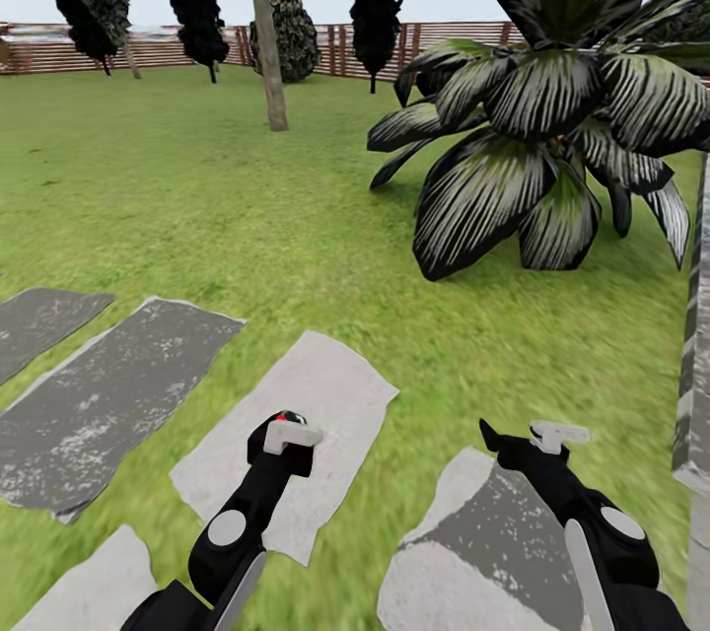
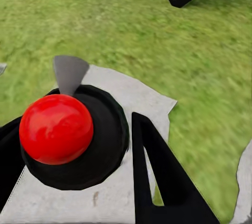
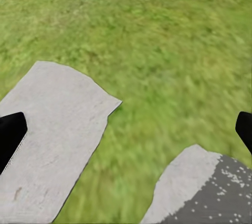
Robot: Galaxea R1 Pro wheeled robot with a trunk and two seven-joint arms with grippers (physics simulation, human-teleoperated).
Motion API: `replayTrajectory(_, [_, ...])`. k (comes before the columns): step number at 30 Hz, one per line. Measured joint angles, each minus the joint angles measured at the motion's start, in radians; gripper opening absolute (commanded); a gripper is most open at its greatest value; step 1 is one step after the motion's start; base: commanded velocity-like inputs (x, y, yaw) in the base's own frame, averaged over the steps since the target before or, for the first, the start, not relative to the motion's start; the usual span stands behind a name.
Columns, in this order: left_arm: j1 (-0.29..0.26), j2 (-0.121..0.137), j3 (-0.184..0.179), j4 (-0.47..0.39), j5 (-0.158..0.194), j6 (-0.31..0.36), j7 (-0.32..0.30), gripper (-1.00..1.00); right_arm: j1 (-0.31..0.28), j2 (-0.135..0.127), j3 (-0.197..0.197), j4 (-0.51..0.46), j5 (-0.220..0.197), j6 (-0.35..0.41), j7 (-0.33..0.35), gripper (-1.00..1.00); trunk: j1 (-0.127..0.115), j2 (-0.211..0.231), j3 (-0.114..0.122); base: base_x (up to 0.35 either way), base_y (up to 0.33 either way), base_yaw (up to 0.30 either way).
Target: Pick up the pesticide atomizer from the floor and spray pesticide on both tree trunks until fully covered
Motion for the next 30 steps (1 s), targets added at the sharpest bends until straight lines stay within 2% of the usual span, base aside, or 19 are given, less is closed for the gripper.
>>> replayTrajectory(25, [0.0,0.0,0.0,0.0,0.004,0.0,-0.002,-1.0,0.0,0.0,0.003,0.0,0.0,-0.001,0.0,1.0,0.0,0.0,0.012,0.001,0.0,0.285])
replayTrajectory(30, [0.0,0.0,0.0,0.0,0.004,0.001,-0.005,-1.0,0.0,0.0,0.003,0.0,0.0,-0.002,0.0,1.0,0.0,0.0,0.014,0.122,0.001,0.262])
